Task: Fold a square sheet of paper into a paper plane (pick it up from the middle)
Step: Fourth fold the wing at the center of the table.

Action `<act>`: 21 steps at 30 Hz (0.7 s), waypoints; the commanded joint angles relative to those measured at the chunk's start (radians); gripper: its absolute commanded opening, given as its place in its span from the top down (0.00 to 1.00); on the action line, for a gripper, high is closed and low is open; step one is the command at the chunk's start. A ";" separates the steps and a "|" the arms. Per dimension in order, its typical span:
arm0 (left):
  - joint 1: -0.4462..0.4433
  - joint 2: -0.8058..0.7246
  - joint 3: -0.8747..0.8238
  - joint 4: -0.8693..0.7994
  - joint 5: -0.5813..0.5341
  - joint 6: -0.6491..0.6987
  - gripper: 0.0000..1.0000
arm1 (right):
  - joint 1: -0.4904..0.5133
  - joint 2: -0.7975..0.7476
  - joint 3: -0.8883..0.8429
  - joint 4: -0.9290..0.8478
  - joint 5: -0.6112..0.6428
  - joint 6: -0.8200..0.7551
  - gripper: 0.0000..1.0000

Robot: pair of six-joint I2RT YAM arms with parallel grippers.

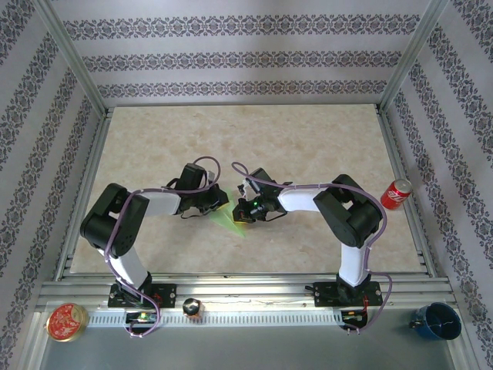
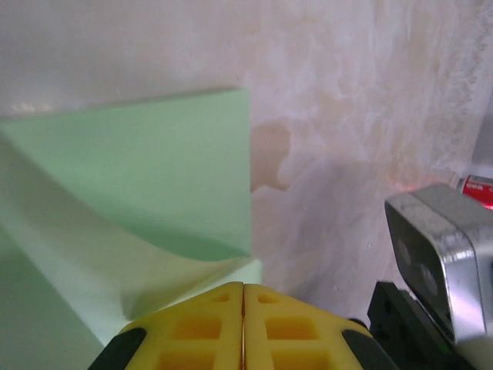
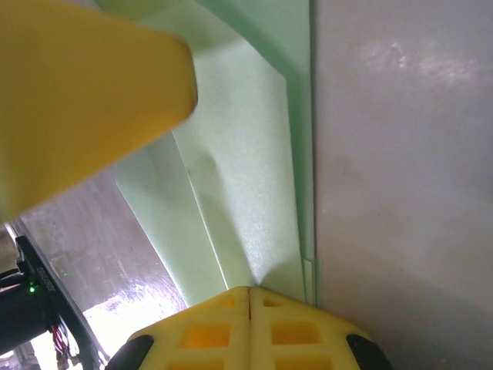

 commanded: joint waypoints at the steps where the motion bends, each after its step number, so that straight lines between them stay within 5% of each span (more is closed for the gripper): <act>1: 0.035 0.046 0.028 -0.069 -0.028 0.043 0.92 | -0.010 0.040 -0.023 -0.118 0.047 -0.028 1.00; 21: 0.177 0.101 0.089 -0.152 -0.059 0.203 0.88 | -0.010 0.048 -0.050 -0.125 0.052 -0.042 1.00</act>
